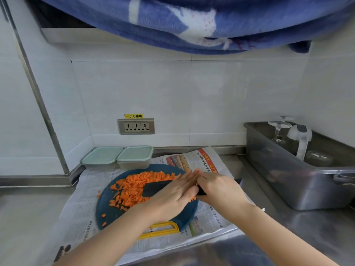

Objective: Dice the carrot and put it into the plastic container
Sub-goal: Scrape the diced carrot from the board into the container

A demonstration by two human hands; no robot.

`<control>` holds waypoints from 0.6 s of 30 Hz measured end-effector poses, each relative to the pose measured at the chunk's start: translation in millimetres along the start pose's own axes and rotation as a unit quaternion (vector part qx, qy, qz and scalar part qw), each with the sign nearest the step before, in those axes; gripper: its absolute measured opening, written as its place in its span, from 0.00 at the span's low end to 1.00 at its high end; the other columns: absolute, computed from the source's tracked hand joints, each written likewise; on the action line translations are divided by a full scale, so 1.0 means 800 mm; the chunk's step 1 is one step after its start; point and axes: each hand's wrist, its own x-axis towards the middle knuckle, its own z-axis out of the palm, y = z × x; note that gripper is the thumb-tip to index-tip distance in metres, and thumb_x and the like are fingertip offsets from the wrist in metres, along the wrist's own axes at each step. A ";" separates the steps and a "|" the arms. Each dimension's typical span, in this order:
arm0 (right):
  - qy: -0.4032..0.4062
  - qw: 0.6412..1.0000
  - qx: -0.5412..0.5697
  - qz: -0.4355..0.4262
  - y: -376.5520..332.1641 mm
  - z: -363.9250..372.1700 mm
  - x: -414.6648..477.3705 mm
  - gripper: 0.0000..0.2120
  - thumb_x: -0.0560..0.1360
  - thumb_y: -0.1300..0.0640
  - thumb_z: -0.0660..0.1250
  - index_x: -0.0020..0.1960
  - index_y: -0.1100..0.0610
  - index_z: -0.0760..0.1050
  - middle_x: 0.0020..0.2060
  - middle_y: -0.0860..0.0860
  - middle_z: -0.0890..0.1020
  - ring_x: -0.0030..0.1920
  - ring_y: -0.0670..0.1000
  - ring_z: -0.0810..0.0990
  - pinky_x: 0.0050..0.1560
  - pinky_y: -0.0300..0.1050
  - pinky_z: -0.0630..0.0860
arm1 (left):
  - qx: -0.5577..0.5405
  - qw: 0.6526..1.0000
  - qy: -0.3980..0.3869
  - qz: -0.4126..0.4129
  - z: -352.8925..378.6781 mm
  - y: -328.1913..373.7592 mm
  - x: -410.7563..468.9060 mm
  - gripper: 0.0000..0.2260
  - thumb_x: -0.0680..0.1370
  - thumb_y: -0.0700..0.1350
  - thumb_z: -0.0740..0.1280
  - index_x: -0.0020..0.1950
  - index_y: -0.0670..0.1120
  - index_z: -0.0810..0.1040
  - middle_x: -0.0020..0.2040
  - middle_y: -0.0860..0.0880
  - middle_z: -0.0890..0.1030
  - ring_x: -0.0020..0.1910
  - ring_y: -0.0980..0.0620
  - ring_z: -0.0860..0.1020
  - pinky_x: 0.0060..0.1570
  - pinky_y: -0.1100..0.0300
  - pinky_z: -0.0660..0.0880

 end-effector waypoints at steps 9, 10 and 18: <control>-0.042 0.991 0.040 0.118 0.009 0.008 -0.011 0.10 0.77 0.43 0.62 0.52 0.49 0.73 0.42 0.43 0.74 0.41 0.45 0.71 0.35 0.34 0.67 | 0.143 0.983 0.054 -0.098 -0.026 -0.115 -0.026 0.33 0.75 0.65 0.34 0.77 0.56 0.52 0.76 0.59 0.40 0.73 0.60 0.33 0.69 0.63 0.32; -0.050 0.987 0.049 0.148 0.010 0.008 -0.013 0.09 0.77 0.44 0.63 0.50 0.49 0.73 0.39 0.43 0.73 0.39 0.44 0.72 0.33 0.33 0.64 | 0.136 0.982 0.068 -0.107 -0.029 -0.124 -0.028 0.33 0.75 0.65 0.34 0.78 0.55 0.51 0.77 0.57 0.40 0.73 0.60 0.33 0.70 0.63 0.33; -0.042 0.905 0.166 0.389 0.038 0.025 -0.013 0.13 0.75 0.45 0.68 0.44 0.55 0.75 0.35 0.49 0.77 0.34 0.48 0.76 0.30 0.41 0.72 | 0.198 0.976 0.040 -0.077 -0.010 -0.118 -0.046 0.38 0.73 0.70 0.48 0.76 0.55 0.37 0.73 0.55 0.32 0.73 0.55 0.31 0.70 0.58 0.31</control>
